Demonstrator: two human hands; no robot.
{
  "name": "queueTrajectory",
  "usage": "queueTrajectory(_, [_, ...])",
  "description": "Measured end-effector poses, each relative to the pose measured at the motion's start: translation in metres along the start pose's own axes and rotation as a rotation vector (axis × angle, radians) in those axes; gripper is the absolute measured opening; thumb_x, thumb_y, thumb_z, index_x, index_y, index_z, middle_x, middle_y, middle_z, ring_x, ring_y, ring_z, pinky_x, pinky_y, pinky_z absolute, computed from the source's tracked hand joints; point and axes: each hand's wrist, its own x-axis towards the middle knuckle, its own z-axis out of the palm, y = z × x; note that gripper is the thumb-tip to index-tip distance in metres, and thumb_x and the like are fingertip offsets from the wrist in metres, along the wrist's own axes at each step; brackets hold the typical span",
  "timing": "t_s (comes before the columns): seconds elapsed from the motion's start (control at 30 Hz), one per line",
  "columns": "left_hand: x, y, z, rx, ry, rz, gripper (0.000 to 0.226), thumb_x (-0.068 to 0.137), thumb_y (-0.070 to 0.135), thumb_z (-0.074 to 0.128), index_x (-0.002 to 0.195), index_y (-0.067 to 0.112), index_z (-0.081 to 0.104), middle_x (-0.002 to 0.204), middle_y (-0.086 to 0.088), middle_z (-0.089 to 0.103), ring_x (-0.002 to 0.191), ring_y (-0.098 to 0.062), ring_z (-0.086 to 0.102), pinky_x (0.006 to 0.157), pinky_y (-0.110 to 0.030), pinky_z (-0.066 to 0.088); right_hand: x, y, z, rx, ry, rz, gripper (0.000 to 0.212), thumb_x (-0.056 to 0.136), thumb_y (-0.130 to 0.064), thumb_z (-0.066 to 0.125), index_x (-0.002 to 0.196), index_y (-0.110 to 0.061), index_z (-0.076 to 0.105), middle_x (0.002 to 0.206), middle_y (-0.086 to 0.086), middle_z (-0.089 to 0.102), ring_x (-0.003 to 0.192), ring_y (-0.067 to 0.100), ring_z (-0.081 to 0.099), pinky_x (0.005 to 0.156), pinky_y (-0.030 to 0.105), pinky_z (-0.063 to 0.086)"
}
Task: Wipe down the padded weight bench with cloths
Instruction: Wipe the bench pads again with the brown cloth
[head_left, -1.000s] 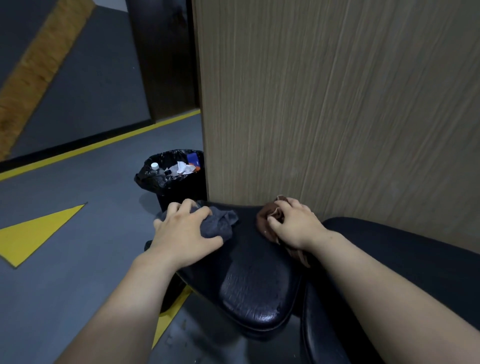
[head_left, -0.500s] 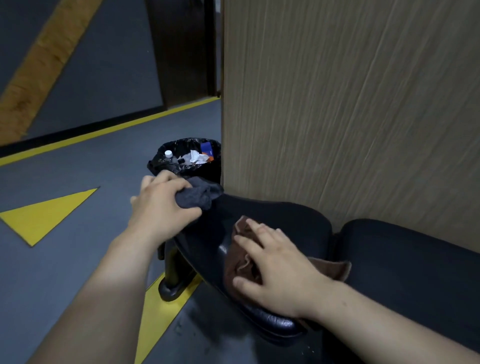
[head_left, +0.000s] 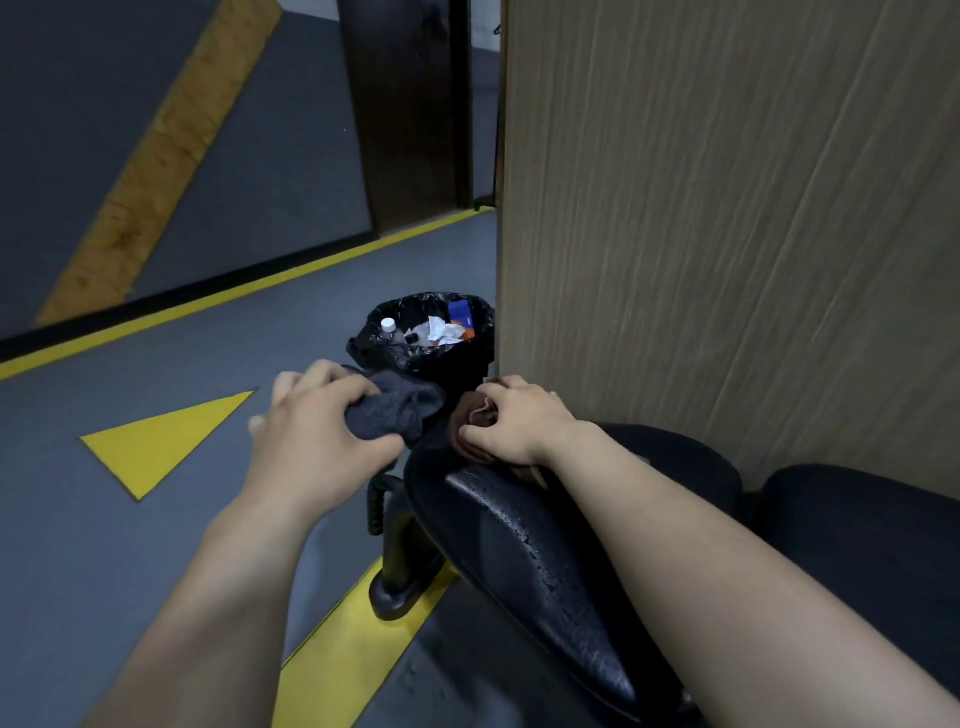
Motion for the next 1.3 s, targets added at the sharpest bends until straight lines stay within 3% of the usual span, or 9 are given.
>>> queueTrajectory(0.1, [-0.002, -0.004, 0.012, 0.007, -0.049, -0.004, 0.031, 0.061, 0.052, 0.067, 0.088, 0.039, 0.062, 0.097, 0.016, 0.048, 0.098, -0.015, 0.033, 0.079, -0.043, 0.039, 0.000, -0.009, 0.003, -0.023, -0.008, -0.104, 0.076, 0.077, -0.069, 0.052, 0.145, -0.036, 0.042, 0.156, 0.000, 0.033, 0.140, 0.029, 0.035, 0.114, 0.054, 0.025])
queueTrajectory(0.27, [-0.001, -0.002, 0.029, 0.008, -0.038, -0.028, 0.031, 0.067, 0.042, 0.077, 0.095, 0.037, 0.065, 0.098, 0.016, 0.049, 0.097, -0.010, 0.027, 0.077, -0.040, 0.033, 0.006, -0.027, 0.007, -0.072, -0.081, -0.175, 0.080, 0.078, -0.072, 0.054, 0.147, -0.035, 0.038, 0.157, -0.001, 0.030, 0.142, 0.028, 0.029, 0.116, 0.064, 0.013])
queueTrajectory(0.5, [0.004, 0.005, 0.034, 0.043, -0.012, -0.045, 0.032, 0.068, 0.044, 0.076, 0.097, 0.037, 0.065, 0.099, 0.016, 0.049, 0.094, -0.011, 0.026, 0.075, -0.039, 0.032, 0.015, -0.017, -0.002, -0.030, -0.097, -0.113, 0.078, 0.074, -0.072, 0.057, 0.141, -0.034, 0.044, 0.142, 0.002, 0.044, 0.134, 0.029, 0.041, 0.113, 0.063, 0.020])
queueTrajectory(0.63, [0.003, 0.016, 0.037, 0.036, -0.035, 0.003, 0.035, 0.068, 0.047, 0.076, 0.100, 0.037, 0.066, 0.101, 0.017, 0.048, 0.096, -0.010, 0.026, 0.078, -0.042, 0.036, 0.019, 0.007, -0.015, -0.014, -0.114, -0.009, 0.073, 0.073, -0.071, 0.057, 0.133, -0.031, 0.051, 0.133, 0.005, 0.054, 0.125, 0.029, 0.051, 0.107, 0.049, 0.037])
queueTrajectory(0.73, [0.001, 0.025, 0.043, 0.036, -0.066, 0.041, 0.035, 0.067, 0.050, 0.074, 0.098, 0.039, 0.064, 0.102, 0.018, 0.047, 0.101, -0.011, 0.030, 0.079, -0.042, 0.035, 0.010, 0.037, -0.026, 0.040, -0.138, 0.055, 0.057, 0.076, -0.068, 0.059, 0.118, -0.028, 0.060, 0.125, 0.003, 0.063, 0.118, 0.028, 0.057, 0.097, 0.035, 0.046])
queueTrajectory(0.93, [-0.003, 0.050, 0.064, -0.014, -0.114, 0.108, 0.031, 0.068, 0.049, 0.074, 0.095, 0.039, 0.065, 0.099, 0.018, 0.046, 0.099, -0.009, 0.029, 0.077, -0.038, 0.029, -0.019, 0.093, -0.038, 0.001, -0.127, 0.109, 0.042, 0.078, -0.068, 0.057, 0.100, -0.032, 0.059, 0.117, 0.000, 0.066, 0.114, 0.026, 0.058, 0.092, 0.033, 0.046])
queueTrajectory(1.17, [-0.007, 0.083, 0.077, -0.019, -0.175, 0.195, 0.039, 0.067, 0.054, 0.072, 0.103, 0.041, 0.063, 0.102, 0.020, 0.045, 0.104, -0.011, 0.032, 0.077, -0.037, 0.030, -0.064, 0.151, -0.056, -0.017, -0.101, 0.269, 0.058, 0.073, -0.075, 0.052, 0.109, -0.031, 0.060, 0.119, 0.001, 0.067, 0.115, 0.026, 0.059, 0.094, 0.032, 0.046])
queueTrajectory(1.3, [-0.010, 0.100, 0.085, -0.011, -0.214, 0.238, 0.041, 0.065, 0.057, 0.068, 0.103, 0.040, 0.064, 0.103, 0.018, 0.045, 0.104, -0.012, 0.033, 0.077, -0.038, 0.032, -0.096, 0.172, -0.059, -0.055, -0.099, 0.304, 0.069, 0.077, -0.077, 0.049, 0.124, -0.026, 0.057, 0.123, 0.004, 0.064, 0.116, 0.026, 0.058, 0.099, 0.035, 0.045])
